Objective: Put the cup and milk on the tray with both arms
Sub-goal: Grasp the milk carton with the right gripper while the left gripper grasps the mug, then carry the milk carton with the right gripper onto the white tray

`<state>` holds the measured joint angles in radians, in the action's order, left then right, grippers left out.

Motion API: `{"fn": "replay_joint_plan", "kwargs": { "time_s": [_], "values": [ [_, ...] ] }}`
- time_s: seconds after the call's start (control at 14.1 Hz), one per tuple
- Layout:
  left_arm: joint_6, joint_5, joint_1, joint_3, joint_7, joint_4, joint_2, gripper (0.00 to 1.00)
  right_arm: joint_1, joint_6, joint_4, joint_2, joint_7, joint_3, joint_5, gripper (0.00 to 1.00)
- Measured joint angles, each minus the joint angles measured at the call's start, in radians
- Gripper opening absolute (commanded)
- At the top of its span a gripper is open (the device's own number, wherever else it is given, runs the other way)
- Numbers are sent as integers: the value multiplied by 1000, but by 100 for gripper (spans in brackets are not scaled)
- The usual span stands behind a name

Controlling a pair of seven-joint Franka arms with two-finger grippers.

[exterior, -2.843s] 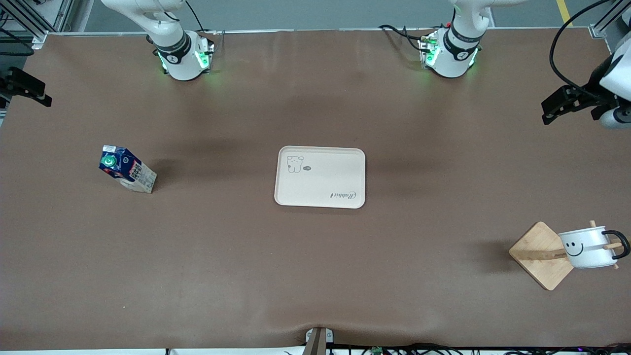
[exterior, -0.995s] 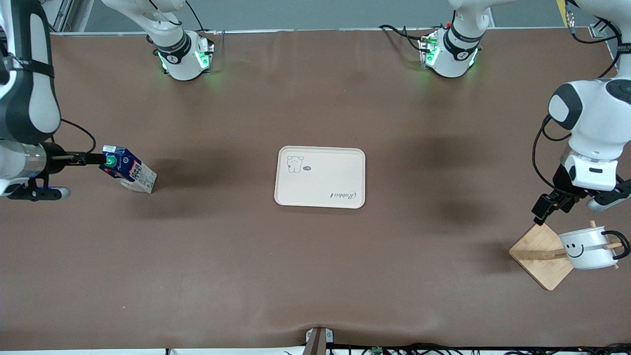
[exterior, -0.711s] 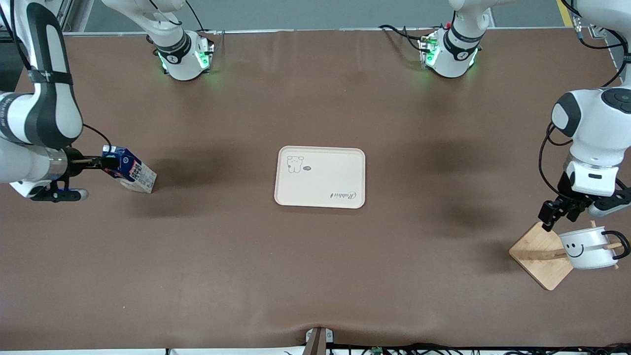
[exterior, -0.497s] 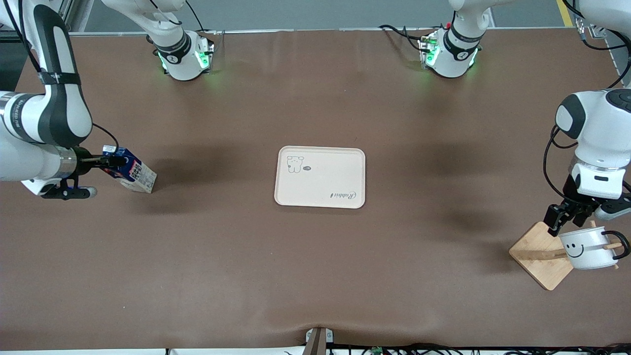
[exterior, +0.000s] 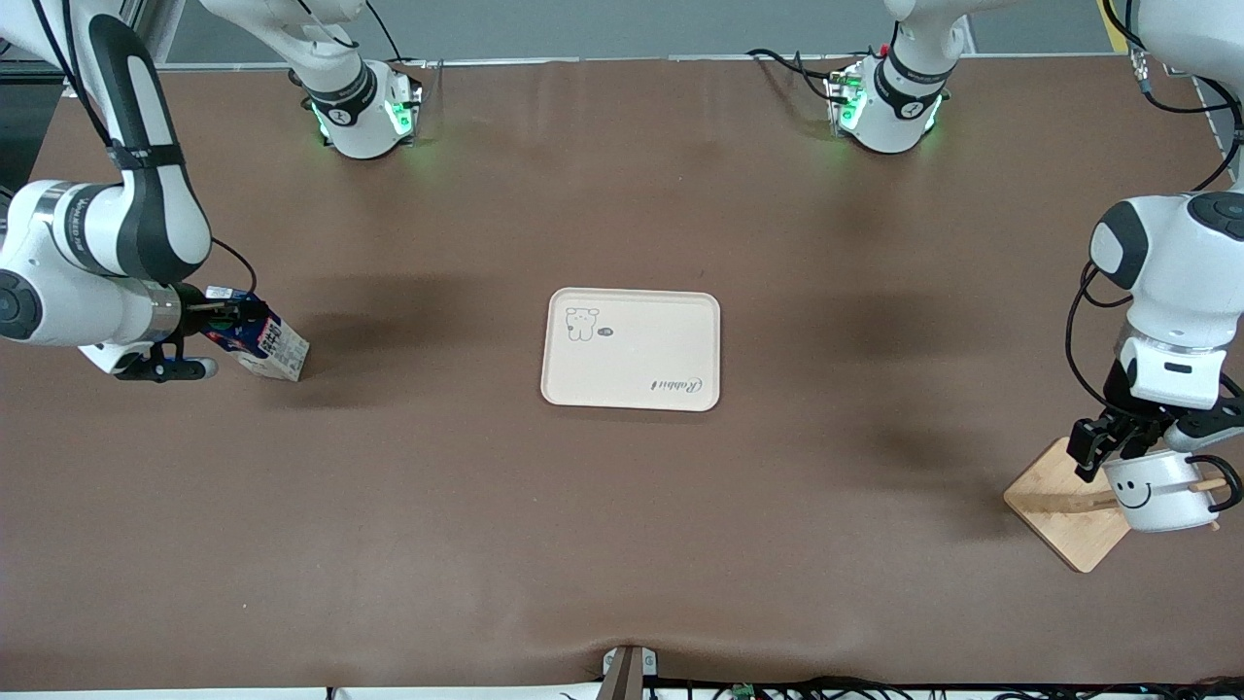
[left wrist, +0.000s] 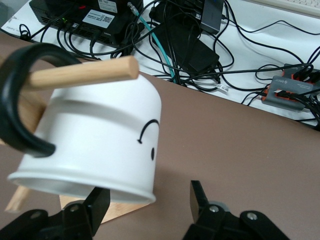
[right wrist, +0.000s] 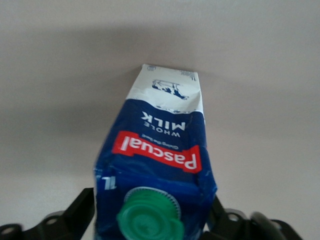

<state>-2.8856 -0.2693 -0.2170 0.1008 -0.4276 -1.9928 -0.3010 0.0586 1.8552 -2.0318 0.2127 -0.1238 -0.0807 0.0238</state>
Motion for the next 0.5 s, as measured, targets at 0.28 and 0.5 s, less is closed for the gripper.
{"fn": "replay_joint_plan", "kwargs": {
  "time_s": [0.28, 0.5],
  "values": [
    [-3, -63, 7, 0, -1, 25, -21, 64, 3, -26, 27, -14, 2, -5, 0, 0],
    [-3, -69, 7, 0, 0, 34, -23, 61, -13, -226, 191, -19, 2, 1, -18, 0]
  ]
}}
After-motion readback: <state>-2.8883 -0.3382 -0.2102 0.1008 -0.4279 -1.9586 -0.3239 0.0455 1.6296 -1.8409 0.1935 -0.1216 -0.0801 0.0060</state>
